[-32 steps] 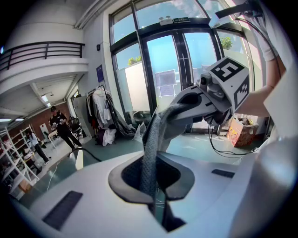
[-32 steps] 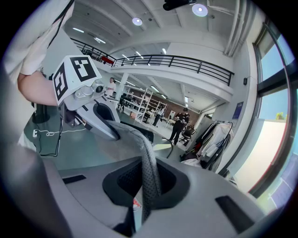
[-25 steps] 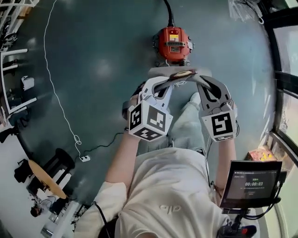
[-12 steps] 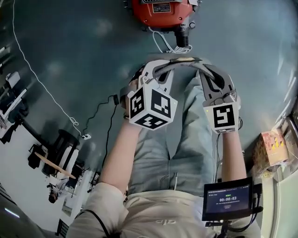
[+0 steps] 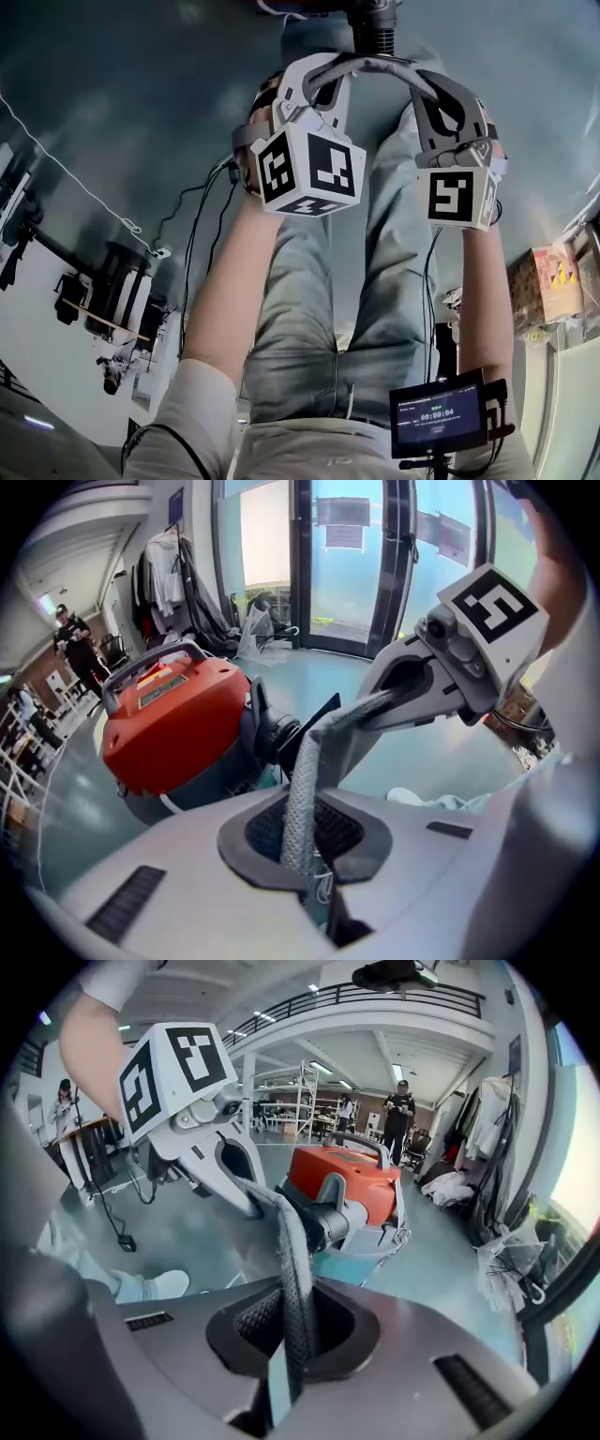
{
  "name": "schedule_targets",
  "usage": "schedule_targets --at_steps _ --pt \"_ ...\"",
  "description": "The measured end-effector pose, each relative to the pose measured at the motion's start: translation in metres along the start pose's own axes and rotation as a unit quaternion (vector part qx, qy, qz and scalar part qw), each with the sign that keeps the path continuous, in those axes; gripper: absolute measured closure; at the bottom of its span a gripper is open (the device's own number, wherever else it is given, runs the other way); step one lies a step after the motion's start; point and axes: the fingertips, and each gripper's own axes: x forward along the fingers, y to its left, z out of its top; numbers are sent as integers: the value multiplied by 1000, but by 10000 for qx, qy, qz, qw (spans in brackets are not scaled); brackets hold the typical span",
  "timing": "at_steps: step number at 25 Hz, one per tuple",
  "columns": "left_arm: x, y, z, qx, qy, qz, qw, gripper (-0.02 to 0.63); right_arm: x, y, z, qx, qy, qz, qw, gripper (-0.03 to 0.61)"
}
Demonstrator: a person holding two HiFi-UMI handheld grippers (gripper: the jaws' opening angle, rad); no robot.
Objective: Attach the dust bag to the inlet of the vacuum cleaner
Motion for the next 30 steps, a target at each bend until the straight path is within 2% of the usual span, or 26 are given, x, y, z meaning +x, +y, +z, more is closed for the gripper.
schedule_targets --at_steps 5,9,13,18,24,27,30 --pt "16 -4 -4 -254 58 -24 9997 597 16 -10 -9 -136 139 -33 9998 561" --pt "23 -3 -3 -285 -219 75 9993 595 28 -12 -10 -167 84 158 9997 561" --pt "31 -3 -3 -747 -332 -140 9966 595 35 -18 -7 -303 62 354 9989 560" --pt "38 -3 -2 -581 -255 -295 9975 595 36 -23 -12 -639 336 488 9962 561" --pt "50 -6 -9 -595 -60 -482 9970 595 40 -19 -10 -484 222 403 9978 561" --pt "49 -3 -10 -393 45 -293 9988 595 39 -18 -12 -399 277 383 9981 561" --pt "36 11 -4 -333 143 270 9990 597 37 -12 -14 -574 380 328 9971 560"
